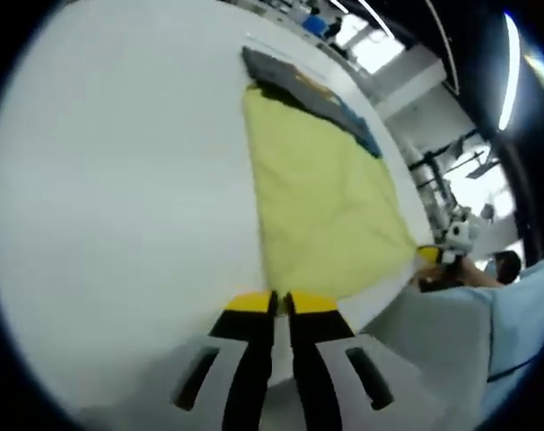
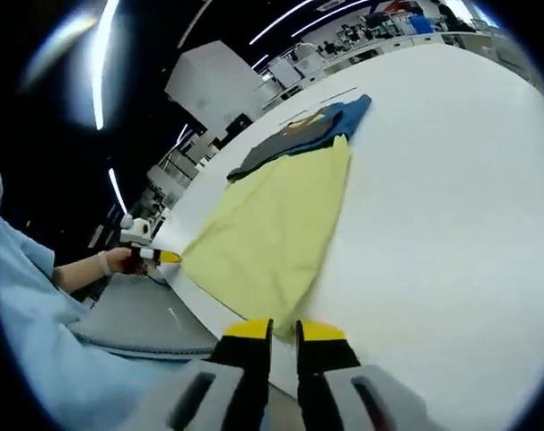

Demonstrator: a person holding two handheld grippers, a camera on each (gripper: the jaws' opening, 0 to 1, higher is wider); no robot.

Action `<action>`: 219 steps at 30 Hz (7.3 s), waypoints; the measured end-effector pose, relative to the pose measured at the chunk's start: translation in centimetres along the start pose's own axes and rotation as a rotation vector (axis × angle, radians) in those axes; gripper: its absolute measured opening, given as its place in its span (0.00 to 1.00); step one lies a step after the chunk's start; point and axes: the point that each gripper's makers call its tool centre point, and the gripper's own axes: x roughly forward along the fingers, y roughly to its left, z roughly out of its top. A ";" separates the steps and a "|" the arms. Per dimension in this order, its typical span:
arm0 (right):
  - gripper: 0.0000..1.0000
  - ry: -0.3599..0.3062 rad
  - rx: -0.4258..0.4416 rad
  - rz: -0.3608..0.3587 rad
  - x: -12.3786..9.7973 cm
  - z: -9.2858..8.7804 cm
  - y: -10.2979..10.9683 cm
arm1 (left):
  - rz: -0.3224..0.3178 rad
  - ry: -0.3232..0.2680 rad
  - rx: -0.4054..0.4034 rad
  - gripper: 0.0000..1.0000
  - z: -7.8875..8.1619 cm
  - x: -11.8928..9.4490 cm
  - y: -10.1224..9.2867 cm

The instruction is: Fold the garment on the visible template until the final outline fits inside the template.

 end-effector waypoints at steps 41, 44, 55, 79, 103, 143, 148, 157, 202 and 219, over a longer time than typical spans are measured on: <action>0.00 -0.035 0.306 0.172 -6.4 1.8 2.5 | -0.185 0.222 -0.111 0.00 -3.2 -4.0 -6.7; 0.00 -0.112 0.335 0.213 -6.7 4.8 3.1 | -0.253 0.129 -0.146 0.00 -0.1 -4.7 -8.2; 0.00 -0.323 0.394 0.334 -4.7 17.9 3.3 | -0.350 -0.117 -0.150 0.00 12.0 -4.5 -9.5; 0.00 -0.365 0.303 0.216 2.3 30.8 -4.6 | -0.354 -0.407 -0.185 0.00 28.1 0.8 -5.1; 0.00 -0.221 0.336 0.000 9.6 27.6 -13.7 | -0.185 -0.300 -0.265 0.00 26.3 9.2 2.1; 0.38 -0.079 -0.524 -0.293 9.7 27.5 -14.0 | 0.079 -0.213 0.431 0.32 26.0 8.6 3.2; 0.38 -0.076 -0.535 -0.308 10.5 27.3 -14.2 | 0.116 -0.215 0.500 0.28 26.4 8.9 3.8; 0.41 -0.151 -0.497 -0.310 11.7 30.4 -14.0 | 0.140 -0.279 0.420 0.37 28.9 9.9 3.8; 0.51 -0.239 -0.335 -0.187 5.6 23.9 -9.2 | -0.042 -0.318 0.262 0.47 21.1 5.2 -1.4; 0.34 -0.220 -0.220 -0.157 3.0 17.0 -8.0 | -0.030 -0.277 0.293 0.40 15.4 4.1 -1.4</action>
